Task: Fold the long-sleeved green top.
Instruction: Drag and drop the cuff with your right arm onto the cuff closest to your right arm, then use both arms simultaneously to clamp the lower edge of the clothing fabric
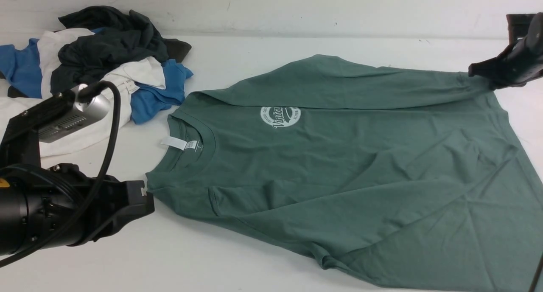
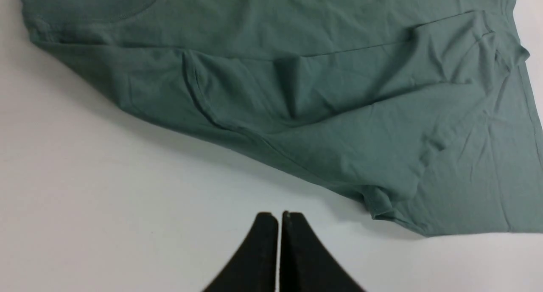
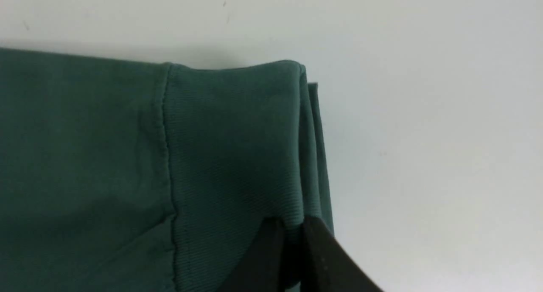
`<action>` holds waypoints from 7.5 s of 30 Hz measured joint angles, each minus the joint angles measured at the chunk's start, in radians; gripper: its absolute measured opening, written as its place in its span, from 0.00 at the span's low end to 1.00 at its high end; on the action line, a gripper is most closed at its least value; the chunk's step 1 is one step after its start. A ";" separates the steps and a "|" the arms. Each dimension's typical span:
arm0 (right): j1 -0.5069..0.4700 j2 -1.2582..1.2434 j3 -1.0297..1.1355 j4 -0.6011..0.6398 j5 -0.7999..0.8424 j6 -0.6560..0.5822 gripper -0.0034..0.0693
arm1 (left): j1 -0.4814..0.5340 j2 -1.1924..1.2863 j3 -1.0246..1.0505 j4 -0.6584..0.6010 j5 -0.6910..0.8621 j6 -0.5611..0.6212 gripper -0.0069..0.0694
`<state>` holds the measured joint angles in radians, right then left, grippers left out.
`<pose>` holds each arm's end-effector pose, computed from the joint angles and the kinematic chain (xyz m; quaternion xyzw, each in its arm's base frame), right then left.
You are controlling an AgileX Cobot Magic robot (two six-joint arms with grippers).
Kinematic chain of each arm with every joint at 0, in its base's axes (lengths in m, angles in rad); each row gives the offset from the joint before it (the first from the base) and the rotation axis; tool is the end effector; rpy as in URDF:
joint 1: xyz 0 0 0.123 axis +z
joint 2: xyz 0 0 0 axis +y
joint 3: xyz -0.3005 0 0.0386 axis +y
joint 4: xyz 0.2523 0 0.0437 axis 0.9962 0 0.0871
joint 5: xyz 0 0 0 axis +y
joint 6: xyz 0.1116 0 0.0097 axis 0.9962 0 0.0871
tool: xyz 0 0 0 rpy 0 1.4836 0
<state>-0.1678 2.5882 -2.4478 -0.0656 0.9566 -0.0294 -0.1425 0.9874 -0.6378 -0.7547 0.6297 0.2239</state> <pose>0.5821 -0.1047 0.1614 0.0557 0.9588 -0.0581 0.2723 0.1852 -0.0723 0.2798 -0.0454 0.9000 -0.2909 0.3216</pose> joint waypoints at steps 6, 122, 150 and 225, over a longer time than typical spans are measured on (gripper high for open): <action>0.013 -0.090 0.000 0.002 0.085 0.012 0.09 | 0.000 0.000 0.000 0.000 -0.010 0.000 0.09; 0.111 -1.575 1.760 0.284 0.274 0.007 0.68 | -0.001 0.735 -0.409 0.695 0.265 -0.308 0.10; 0.118 -1.692 1.840 0.296 0.255 0.001 0.68 | -0.158 0.571 -0.314 0.590 0.406 -0.224 0.55; 0.322 -1.593 1.885 0.191 0.262 0.053 0.68 | -0.696 0.646 -0.332 0.546 0.215 -0.104 0.09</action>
<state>0.1540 0.9952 -0.5627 0.1252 1.2185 0.0238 -0.8388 1.6339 -0.9695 -0.2083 0.8447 0.1201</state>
